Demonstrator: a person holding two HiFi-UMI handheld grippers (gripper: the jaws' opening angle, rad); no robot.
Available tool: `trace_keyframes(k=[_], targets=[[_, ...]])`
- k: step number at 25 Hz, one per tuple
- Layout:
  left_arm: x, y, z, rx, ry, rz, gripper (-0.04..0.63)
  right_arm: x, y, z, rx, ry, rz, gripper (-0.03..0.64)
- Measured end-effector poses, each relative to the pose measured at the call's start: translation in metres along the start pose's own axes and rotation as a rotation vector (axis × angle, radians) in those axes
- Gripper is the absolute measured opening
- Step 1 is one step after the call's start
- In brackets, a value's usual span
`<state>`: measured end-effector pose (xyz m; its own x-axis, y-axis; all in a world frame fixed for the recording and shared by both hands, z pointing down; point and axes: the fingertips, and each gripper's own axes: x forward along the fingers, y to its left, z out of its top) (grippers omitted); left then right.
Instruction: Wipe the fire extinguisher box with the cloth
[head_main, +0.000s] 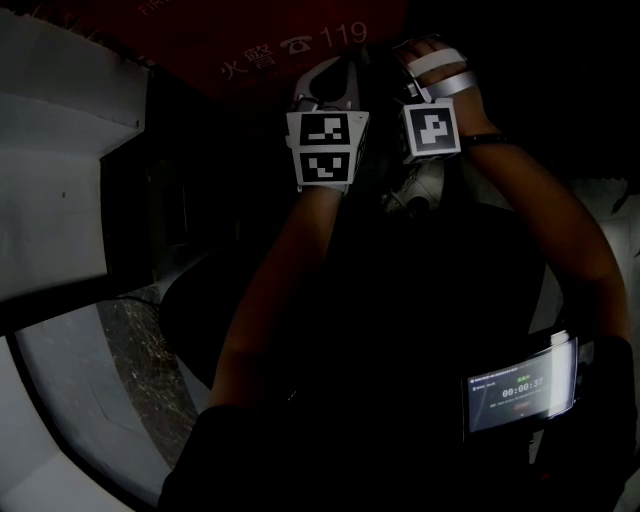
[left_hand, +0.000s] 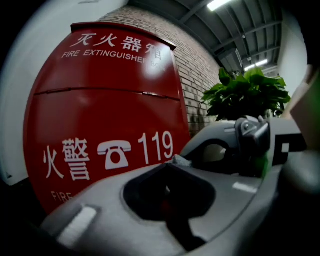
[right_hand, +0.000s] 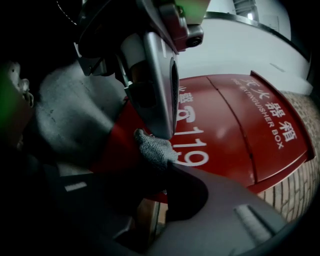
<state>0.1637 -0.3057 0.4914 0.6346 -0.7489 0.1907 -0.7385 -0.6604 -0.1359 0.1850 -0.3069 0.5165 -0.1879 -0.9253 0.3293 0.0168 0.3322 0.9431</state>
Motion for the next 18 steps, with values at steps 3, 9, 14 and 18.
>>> trace_keyframes(k=[3,9,14,18], targets=[[0.003,-0.001,-0.015,-0.016,0.028,-0.008,0.003,0.003,0.018,-0.003,0.004,0.005,0.039,0.077],[0.011,-0.003,-0.044,-0.027,0.083,-0.020,0.003,0.012,0.044,-0.009,0.010,-0.007,0.079,0.080],[0.016,-0.007,-0.062,-0.036,0.114,-0.029,0.003,0.013,0.051,-0.007,0.011,-0.015,0.095,0.081],[0.019,-0.014,-0.075,-0.036,0.141,-0.046,0.003,0.016,0.070,0.000,-0.015,-0.033,0.138,0.080]])
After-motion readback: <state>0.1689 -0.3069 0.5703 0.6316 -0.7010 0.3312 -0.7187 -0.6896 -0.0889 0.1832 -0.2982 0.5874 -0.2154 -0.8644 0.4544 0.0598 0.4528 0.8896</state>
